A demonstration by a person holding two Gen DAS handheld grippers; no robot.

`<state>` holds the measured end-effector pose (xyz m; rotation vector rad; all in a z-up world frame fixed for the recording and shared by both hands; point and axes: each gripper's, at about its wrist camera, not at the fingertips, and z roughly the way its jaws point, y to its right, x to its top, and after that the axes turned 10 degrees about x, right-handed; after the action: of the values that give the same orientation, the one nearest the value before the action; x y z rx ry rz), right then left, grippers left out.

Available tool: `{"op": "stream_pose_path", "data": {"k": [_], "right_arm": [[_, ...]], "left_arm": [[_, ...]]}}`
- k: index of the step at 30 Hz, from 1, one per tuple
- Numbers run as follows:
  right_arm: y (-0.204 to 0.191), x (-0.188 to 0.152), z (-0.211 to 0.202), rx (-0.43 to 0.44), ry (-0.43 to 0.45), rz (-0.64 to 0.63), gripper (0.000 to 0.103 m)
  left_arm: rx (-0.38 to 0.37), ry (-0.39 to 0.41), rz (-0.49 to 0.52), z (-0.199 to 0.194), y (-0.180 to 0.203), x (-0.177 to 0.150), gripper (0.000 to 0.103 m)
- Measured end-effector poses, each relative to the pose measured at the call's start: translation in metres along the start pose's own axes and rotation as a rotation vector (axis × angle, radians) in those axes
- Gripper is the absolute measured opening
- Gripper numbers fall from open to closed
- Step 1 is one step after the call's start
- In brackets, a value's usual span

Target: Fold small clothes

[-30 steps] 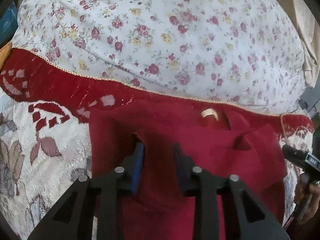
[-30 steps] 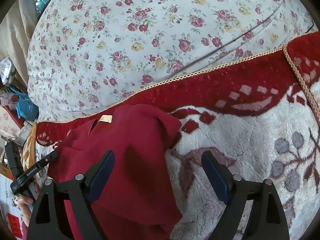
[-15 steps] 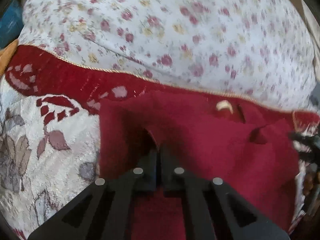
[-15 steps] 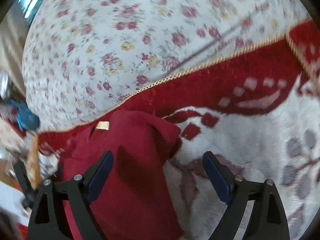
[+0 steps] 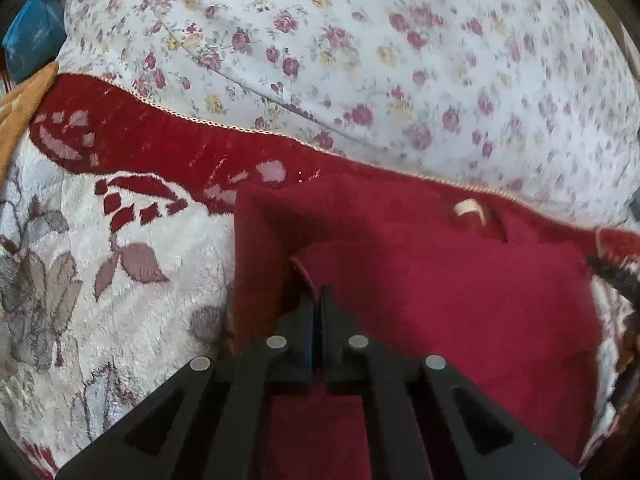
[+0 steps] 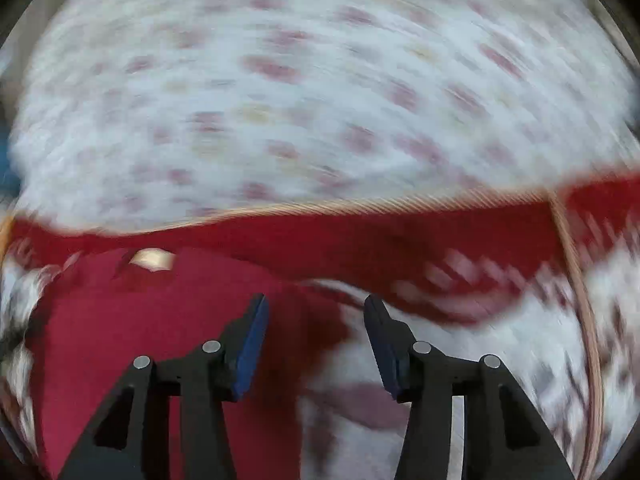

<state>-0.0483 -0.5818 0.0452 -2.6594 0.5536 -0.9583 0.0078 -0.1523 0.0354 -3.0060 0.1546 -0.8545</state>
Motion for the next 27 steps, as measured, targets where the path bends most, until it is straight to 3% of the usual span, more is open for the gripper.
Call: {"op": "stream_pose_path", "data": {"k": [3,7,9,10,12,14,16,20,23,27], "right_arm": [[0.008,-0.012,-0.029,0.089,0.034,0.033,0.055],[-0.032,-0.041,-0.035,0.190,-0.045,-0.150,0.054],[-0.043,-0.058,-0.020,0.093,-0.121,-0.239,0.047],[-0.039,-0.066,-0.010,0.007,-0.171,-0.242,0.046],[-0.031,-0.072,-0.017,0.006,-0.152,-0.208,0.046],[-0.029,-0.074,-0.033,0.001,-0.136,-0.197,0.046],[-0.035,-0.072,-0.048,-0.015,-0.096,-0.201,0.047],[-0.051,-0.072,-0.059,0.040,-0.058,-0.213,0.049],[-0.066,-0.073,-0.041,0.077,-0.084,-0.219,0.050],[-0.068,-0.082,-0.009,-0.033,-0.138,-0.241,0.050]], "left_arm": [[0.008,0.007,0.004,-0.001,0.001,-0.001,0.003],[0.017,0.008,-0.011,0.000,0.000,-0.001,0.004],[0.022,0.011,-0.013,-0.002,0.000,-0.002,0.005],[0.030,0.017,-0.006,-0.005,0.000,-0.003,0.010],[0.048,0.033,0.009,-0.013,-0.001,-0.005,0.030],[0.056,0.068,0.016,-0.025,-0.004,-0.008,0.056],[0.086,0.108,0.025,-0.036,-0.007,-0.010,0.069],[0.099,0.116,0.022,-0.040,-0.012,-0.012,0.070],[0.124,0.106,0.020,-0.036,-0.013,-0.014,0.070],[0.152,0.077,0.041,-0.025,-0.012,-0.018,0.073]]}}
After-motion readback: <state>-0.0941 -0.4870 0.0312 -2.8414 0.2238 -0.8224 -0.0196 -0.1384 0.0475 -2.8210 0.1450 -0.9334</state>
